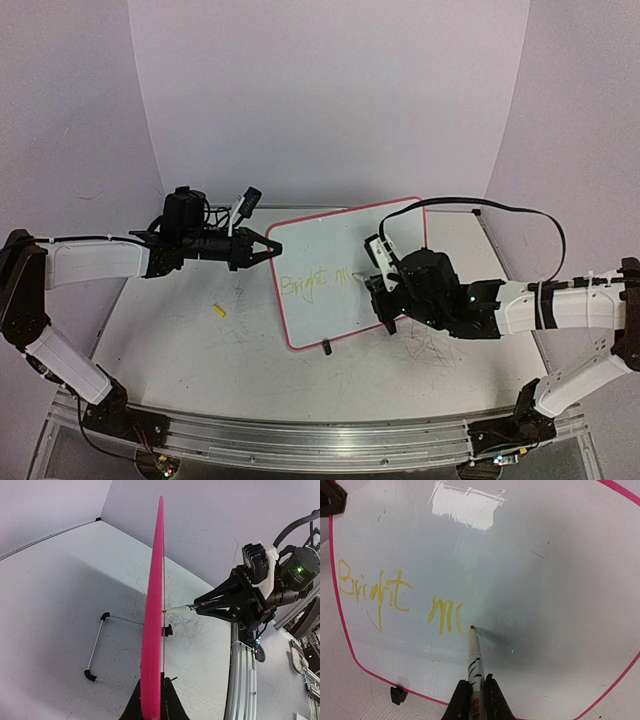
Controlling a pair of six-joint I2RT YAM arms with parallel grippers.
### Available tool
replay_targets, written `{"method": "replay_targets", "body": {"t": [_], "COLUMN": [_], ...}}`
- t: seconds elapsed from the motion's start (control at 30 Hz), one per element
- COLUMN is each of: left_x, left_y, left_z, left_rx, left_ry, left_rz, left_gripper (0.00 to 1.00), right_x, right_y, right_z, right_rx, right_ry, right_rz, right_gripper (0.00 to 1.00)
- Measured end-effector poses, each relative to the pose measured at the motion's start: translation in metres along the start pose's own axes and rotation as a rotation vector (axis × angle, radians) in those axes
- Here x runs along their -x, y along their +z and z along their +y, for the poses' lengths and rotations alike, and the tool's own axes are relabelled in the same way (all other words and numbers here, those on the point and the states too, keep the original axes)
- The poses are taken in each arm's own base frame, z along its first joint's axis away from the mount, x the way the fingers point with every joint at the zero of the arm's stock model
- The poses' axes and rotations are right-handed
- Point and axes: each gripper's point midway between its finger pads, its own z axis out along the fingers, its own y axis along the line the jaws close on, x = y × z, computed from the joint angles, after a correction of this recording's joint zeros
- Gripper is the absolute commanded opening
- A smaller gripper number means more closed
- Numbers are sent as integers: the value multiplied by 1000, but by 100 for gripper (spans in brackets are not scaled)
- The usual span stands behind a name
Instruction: Write a sentence on the whiteboard
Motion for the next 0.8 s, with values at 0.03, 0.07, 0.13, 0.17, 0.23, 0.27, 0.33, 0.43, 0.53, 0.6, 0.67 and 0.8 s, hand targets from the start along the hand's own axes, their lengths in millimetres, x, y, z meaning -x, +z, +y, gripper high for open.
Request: {"method": "replay_targets", "body": {"t": [0.03,0.07,0.13,0.17,0.23,0.27,0.33,0.43,0.53,0.6,0.67,0.8], "left_x": [0,0,0,0,0,0,0,0,0,0,-1,-1], "left_y": [0,0,0,0,0,0,0,0,0,0,0,0], "left_z": [0,0,0,0,0,0,0,0,0,1,1,2], "left_rx": [0,0,0,0,2,2,2,2,2,3,8,10], "left_ry": [0,0,0,-1,-1,-1,-1,-1,-1,-3,-7,-11], "left_rz": [0,0,0,0,0,0,0,0,0,1,2,3], "left_gripper": [0,0,0,0,0,0,0,0,0,0,0,0], "right_x": [0,0,1,1,3,4,8,12,13,12,12,12], "right_y": [0,0,0,0,1,1,1,1,1,2,3,4], "right_z": [0,0,0,0,0,1,1,1,2,2,3,4], "right_rx": [0,0,0,0,0,0,1,2,3,3,5,10], "right_ry": [0,-1,-1,-2,0,1,4,10,11,9,8,8], "right_rz": [0,0,-1,-1,-5,-8,-17,-32,-34,-33,-32,-32], "right_gripper": [0,0,0,0,0,0,0,0,0,0,0,0]}}
